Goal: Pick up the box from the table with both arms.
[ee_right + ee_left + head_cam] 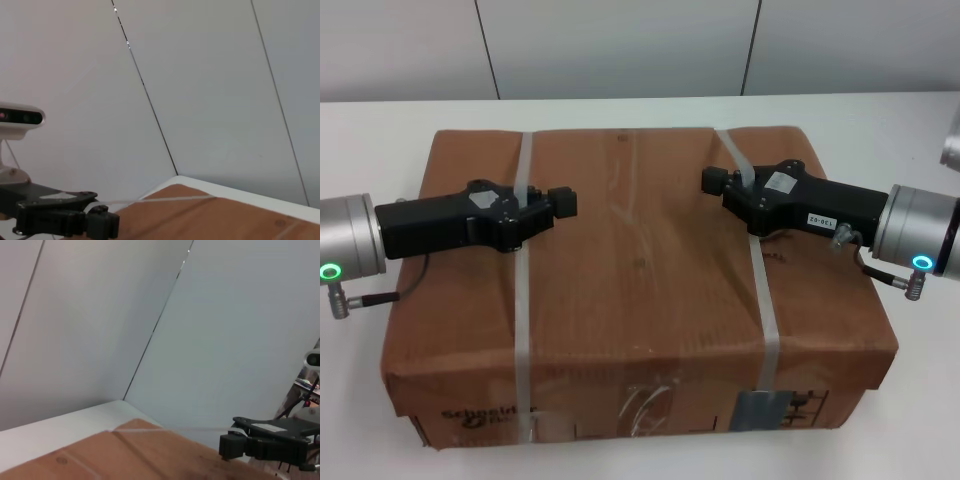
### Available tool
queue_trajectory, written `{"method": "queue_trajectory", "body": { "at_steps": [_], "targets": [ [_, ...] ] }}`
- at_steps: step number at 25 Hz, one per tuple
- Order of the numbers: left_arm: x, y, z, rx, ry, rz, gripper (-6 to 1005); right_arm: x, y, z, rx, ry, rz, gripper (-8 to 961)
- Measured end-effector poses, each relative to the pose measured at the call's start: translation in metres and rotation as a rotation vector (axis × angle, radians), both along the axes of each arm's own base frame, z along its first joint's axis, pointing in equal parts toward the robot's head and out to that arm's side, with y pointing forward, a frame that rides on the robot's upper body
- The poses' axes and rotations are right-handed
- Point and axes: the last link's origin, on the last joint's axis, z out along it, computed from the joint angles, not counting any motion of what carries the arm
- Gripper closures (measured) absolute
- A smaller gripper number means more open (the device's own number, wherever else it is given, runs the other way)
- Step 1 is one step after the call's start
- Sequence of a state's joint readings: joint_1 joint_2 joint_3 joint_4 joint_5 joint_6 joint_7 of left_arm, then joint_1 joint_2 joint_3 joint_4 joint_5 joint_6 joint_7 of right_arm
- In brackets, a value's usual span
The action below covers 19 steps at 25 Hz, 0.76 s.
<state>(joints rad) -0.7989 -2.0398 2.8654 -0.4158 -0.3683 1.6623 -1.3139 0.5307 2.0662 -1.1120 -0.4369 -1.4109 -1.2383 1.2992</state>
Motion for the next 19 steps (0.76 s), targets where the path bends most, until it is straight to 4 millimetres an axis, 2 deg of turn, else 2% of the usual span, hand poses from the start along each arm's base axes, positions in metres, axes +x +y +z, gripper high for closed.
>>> {"method": "queue_trajectory", "body": {
  "at_steps": [19],
  "targets": [
    [-0.0006, -0.0029, 0.0001, -0.004, -0.007, -0.007, 920, -0.0005, -0.0003, -0.0001, -0.001, 0.002, 0.002, 943]
  ]
}}
